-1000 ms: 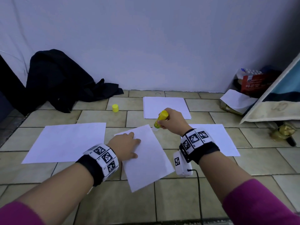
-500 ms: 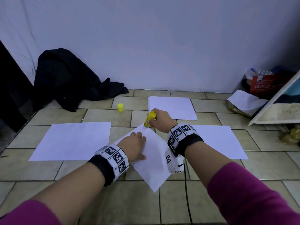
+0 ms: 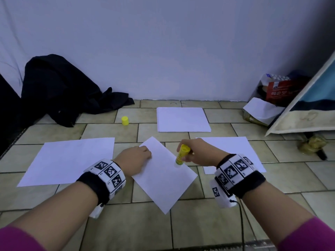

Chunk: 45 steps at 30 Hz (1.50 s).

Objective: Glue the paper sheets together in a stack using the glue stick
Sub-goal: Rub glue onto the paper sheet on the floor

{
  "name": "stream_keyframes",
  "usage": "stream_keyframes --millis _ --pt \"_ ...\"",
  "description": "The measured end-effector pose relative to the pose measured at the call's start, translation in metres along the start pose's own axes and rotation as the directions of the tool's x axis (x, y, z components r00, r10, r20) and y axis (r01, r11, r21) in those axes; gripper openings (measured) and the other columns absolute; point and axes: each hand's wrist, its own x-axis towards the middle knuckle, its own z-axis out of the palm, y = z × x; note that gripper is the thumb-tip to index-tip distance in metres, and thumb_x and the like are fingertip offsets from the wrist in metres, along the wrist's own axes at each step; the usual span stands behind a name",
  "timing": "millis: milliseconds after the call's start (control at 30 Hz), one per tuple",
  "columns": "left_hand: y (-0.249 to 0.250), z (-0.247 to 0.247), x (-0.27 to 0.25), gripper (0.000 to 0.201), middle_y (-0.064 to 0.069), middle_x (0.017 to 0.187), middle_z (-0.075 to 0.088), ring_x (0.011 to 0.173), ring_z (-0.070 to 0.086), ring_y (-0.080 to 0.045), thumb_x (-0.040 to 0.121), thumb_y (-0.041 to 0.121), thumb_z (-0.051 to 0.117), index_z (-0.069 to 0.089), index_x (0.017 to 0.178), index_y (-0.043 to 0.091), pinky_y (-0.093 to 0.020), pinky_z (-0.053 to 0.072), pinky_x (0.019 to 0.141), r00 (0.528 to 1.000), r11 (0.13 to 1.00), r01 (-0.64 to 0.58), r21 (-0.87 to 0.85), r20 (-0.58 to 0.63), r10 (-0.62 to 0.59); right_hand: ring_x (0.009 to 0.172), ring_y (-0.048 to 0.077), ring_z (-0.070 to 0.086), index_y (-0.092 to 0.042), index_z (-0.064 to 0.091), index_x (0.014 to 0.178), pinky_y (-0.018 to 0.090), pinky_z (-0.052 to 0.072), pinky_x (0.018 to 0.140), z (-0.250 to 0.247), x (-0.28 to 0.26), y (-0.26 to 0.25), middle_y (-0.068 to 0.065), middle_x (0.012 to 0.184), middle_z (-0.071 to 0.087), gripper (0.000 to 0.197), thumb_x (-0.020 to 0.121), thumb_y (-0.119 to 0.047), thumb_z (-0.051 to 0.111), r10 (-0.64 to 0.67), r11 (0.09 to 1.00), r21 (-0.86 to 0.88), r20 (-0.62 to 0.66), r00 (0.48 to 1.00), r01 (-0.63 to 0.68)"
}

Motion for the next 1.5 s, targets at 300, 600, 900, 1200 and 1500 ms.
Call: stream_keyframes --millis 300,600,900,1200,1500 --pt "-0.020 0.006 0.005 0.054 0.012 0.140 0.037 0.132 0.033 -0.010 0.091 0.015 0.059 0.042 0.139 0.030 -0.030 0.037 0.102 0.998 0.985 -0.059 -0.164 -0.035 0.054 0.075 0.012 0.067 -0.013 0.061 0.103 0.029 0.055 0.078 -0.018 -0.028 0.026 -0.003 0.088 0.066 0.018 0.086 -0.016 0.068 0.043 0.999 -0.018 0.102 0.994 -0.041" --pt "-0.021 0.028 -0.010 0.097 0.000 0.160 -0.002 0.147 -0.003 -0.016 0.078 0.075 0.018 0.007 0.152 0.013 -0.036 0.011 0.118 0.996 0.997 0.073 -0.014 0.050 -0.072 0.088 0.025 0.072 -0.004 0.052 0.081 0.025 0.058 0.075 -0.037 -0.001 0.030 0.016 0.093 0.065 0.016 0.093 0.003 0.046 0.216 0.073 0.988 -0.152 0.964 0.139" --pt "-0.017 0.037 -0.003 0.166 0.001 0.157 -0.025 0.146 -0.019 -0.015 0.009 0.099 -0.018 -0.015 0.151 0.013 -0.042 -0.014 0.115 0.969 0.955 0.229 -0.186 0.138 -0.206 0.065 0.012 0.050 -0.006 0.065 0.107 0.018 0.035 0.053 0.009 0.080 -0.020 0.008 0.098 0.066 0.028 0.080 -0.009 0.073 0.207 0.533 0.844 -0.070 0.976 -0.052" --pt "-0.028 0.033 -0.004 0.112 0.001 0.152 -0.037 0.141 -0.031 -0.015 0.086 0.062 0.053 -0.027 0.147 0.012 -0.047 -0.014 0.115 0.962 0.971 0.183 -0.155 0.231 -0.145 0.104 0.026 0.058 -0.007 0.056 0.116 0.029 0.044 0.077 0.028 0.146 -0.072 0.011 0.111 0.063 0.040 0.079 -0.011 0.072 0.139 0.926 0.376 -0.260 0.956 -0.032" --pt "-0.029 0.033 -0.005 0.136 0.001 0.152 -0.037 0.141 -0.031 -0.014 0.040 0.086 0.019 -0.026 0.147 0.014 -0.048 -0.014 0.114 0.965 0.965 0.171 -0.197 0.231 -0.124 0.110 0.028 0.056 -0.004 0.056 0.120 0.030 0.043 0.081 0.038 0.172 -0.099 0.012 0.119 0.060 0.038 0.085 -0.013 0.068 0.044 0.978 0.207 -0.210 0.977 0.000"
